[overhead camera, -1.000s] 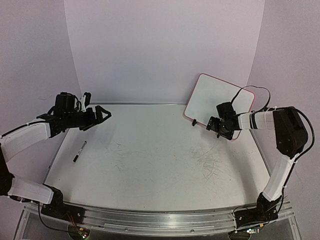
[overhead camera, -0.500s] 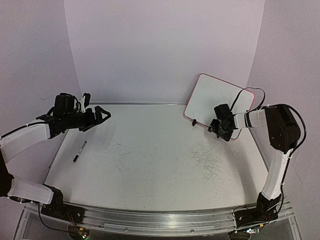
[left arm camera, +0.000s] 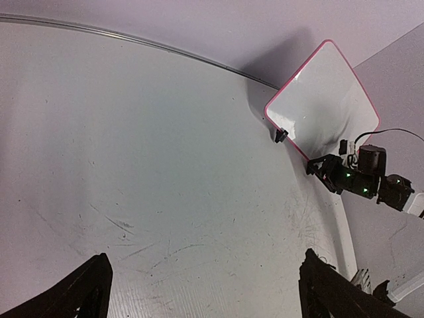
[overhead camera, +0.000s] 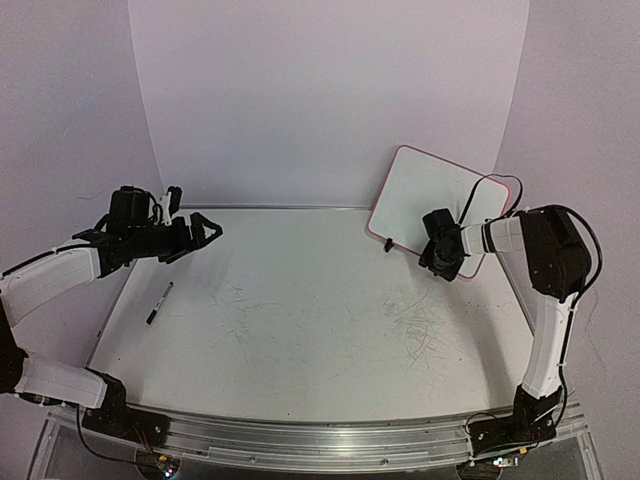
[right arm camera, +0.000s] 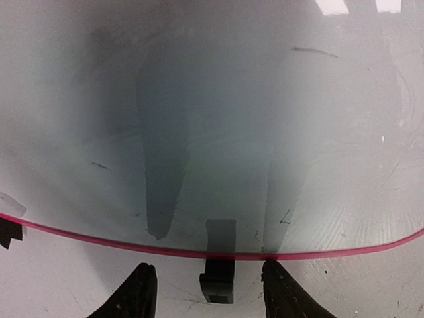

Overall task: Write a sentence on the whiteboard
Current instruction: Move the whiteboard to the center of the board.

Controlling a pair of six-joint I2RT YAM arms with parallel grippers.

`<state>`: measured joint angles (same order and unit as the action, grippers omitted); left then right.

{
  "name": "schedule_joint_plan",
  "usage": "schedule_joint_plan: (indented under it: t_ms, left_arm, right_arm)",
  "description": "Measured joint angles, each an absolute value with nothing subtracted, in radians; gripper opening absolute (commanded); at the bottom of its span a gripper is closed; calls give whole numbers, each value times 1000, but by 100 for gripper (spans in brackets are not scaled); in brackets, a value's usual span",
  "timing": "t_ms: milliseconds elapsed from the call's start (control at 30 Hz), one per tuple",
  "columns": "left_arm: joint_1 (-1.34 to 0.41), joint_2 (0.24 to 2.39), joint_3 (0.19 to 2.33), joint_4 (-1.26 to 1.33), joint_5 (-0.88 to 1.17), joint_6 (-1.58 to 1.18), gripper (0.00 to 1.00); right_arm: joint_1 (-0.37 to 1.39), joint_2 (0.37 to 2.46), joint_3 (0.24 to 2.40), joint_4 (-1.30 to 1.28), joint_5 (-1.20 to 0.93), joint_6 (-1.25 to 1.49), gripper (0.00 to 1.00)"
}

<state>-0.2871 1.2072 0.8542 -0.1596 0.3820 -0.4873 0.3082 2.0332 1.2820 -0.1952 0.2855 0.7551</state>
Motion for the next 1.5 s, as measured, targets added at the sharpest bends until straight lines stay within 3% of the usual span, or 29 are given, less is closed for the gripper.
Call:
schedule_joint_plan:
  t_ms: [367,733,1500]
  left_arm:
    - [-287,1190,830,-159,379,-469,99]
    - [-287,1189,827,-160,372,-468,99]
    - [-289,1228,832,-160,372,-471,99]
  right_arm:
    - [297,2077,1291,-201,309,745,23]
    - [291,2080,1296,-204,309,686,2]
    - [288,2013,1163,-67,235,492,0]
